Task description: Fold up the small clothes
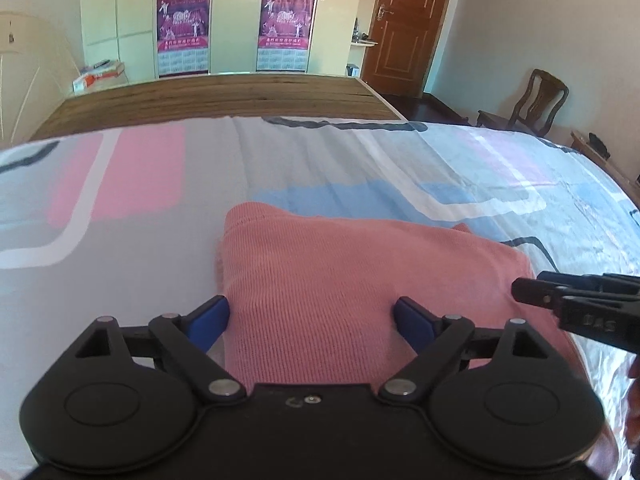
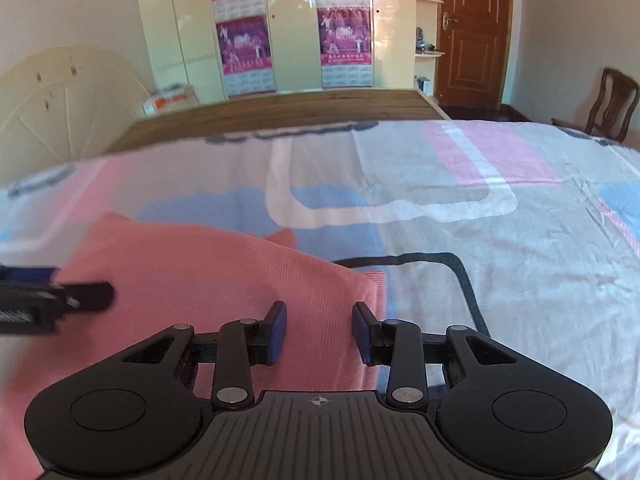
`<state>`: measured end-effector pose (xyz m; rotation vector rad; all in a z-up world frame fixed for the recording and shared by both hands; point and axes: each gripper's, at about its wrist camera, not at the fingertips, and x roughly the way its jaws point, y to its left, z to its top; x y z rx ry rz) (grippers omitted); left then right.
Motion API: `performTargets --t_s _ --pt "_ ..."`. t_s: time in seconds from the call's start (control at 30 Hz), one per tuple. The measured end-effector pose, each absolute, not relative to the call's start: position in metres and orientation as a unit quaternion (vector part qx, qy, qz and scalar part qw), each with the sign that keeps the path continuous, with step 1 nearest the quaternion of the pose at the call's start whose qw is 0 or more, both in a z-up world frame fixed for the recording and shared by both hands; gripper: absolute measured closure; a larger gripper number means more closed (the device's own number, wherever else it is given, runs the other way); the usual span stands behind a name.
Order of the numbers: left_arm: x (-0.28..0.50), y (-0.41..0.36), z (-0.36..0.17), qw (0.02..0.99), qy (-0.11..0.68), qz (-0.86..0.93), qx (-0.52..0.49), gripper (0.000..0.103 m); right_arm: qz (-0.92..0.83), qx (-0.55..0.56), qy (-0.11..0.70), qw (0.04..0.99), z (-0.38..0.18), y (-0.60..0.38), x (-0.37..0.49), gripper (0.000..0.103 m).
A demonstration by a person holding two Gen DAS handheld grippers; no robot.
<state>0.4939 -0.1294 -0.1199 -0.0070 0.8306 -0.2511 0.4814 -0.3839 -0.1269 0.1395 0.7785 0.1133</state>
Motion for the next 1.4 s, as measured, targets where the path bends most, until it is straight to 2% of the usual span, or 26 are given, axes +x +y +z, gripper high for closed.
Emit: performTargets --t_s 0.23,0.67,0.87,0.97,1.07,1.1,1.13,1.17,1.2,1.3,1.33,1.4 --pt "0.468 -0.126 -0.11 0.906 0.403 -0.126 -0.012 0.021 0.095 0.056 0.374 0.921 -0.11 -0.364 0.433 0.067" --pt "0.397 -0.132 -0.105 0.897 0.411 -0.161 0.006 0.022 0.112 0.046 0.38 0.917 -0.111 -0.339 0.371 0.066" --pt "0.369 -0.131 -0.119 0.889 0.424 -0.168 0.034 0.024 0.117 0.025 0.38 0.917 -0.111 -0.33 0.35 0.066" --pt "0.367 -0.113 -0.144 0.867 0.472 -0.159 0.008 0.028 0.112 0.026 0.382 0.917 -0.111 -0.335 0.339 0.066" --pt "0.363 -0.104 -0.143 0.87 0.466 -0.161 -0.005 0.028 0.106 0.035 0.388 0.915 -0.112 -0.343 0.328 0.065" --pt "0.364 -0.104 -0.143 0.868 0.469 -0.161 -0.007 0.028 0.107 0.037 0.389 0.914 -0.112 -0.345 0.325 0.064" --pt "0.364 -0.103 -0.142 0.866 0.472 -0.162 -0.011 0.029 0.106 0.037 0.39 0.914 -0.112 -0.347 0.321 0.05" --pt "0.365 -0.104 -0.142 0.865 0.475 -0.162 -0.015 0.029 0.103 0.038 0.389 0.915 -0.111 -0.35 0.318 0.032" --pt "0.366 -0.103 -0.142 0.863 0.477 -0.164 -0.016 0.029 0.099 0.042 0.382 0.918 -0.109 -0.352 0.313 0.027" --pt "0.367 -0.104 -0.143 0.862 0.477 -0.172 -0.017 0.035 0.094 0.047 0.379 0.919 -0.106 -0.358 0.304 0.026" --pt "0.367 -0.104 -0.144 0.861 0.476 -0.175 -0.018 0.042 0.096 0.054 0.386 0.916 -0.108 -0.36 0.304 0.026" --pt "0.365 -0.105 -0.143 0.863 0.472 -0.18 -0.017 0.055 0.102 0.072 0.404 0.906 -0.116 -0.362 0.308 0.044"
